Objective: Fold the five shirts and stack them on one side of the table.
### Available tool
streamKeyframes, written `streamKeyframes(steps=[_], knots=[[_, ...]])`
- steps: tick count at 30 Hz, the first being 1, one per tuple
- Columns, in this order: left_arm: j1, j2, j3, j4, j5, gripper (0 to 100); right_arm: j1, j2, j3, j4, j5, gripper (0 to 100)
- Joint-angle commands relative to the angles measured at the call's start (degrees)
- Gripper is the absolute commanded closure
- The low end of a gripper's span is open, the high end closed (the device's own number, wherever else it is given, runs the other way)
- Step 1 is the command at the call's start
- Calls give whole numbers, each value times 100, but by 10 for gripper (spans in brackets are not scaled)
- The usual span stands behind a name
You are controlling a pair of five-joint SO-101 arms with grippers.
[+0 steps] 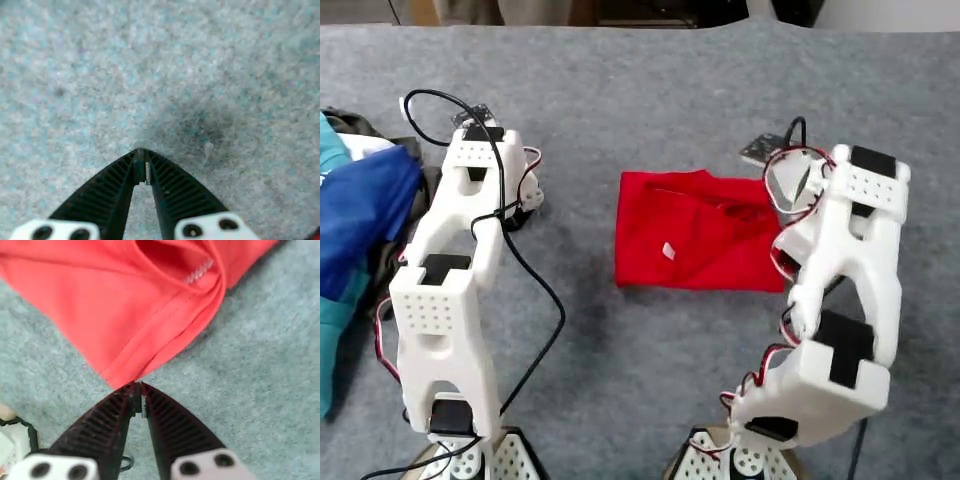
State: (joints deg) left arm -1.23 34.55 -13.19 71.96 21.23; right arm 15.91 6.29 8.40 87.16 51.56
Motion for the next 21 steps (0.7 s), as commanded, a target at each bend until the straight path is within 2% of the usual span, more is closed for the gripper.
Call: streamKeyframes(steps=[1, 5, 8, 13, 17, 21], knots=[[62, -215, -9, -176, -53, 980, -787, -479, -752, 220, -352, 994], [26, -224, -9, -185, -53, 980, -1842, -163, -1613, 343, -818, 994], [-105, -215, -88, -185, -53, 980, -2281, 479, -2264, 440, -1037, 993], [-123, -198, -114, -185, -53, 980, -2448, 1763, -3178, 484, -1433, 981], [-123, -198, -114, -185, -53, 980, -2510, 2299, -3890, 686, -1697, 880], [-114, -198, -114, -193, -53, 980, -2765, 2677, -4391, 1090, -1846, 861]])
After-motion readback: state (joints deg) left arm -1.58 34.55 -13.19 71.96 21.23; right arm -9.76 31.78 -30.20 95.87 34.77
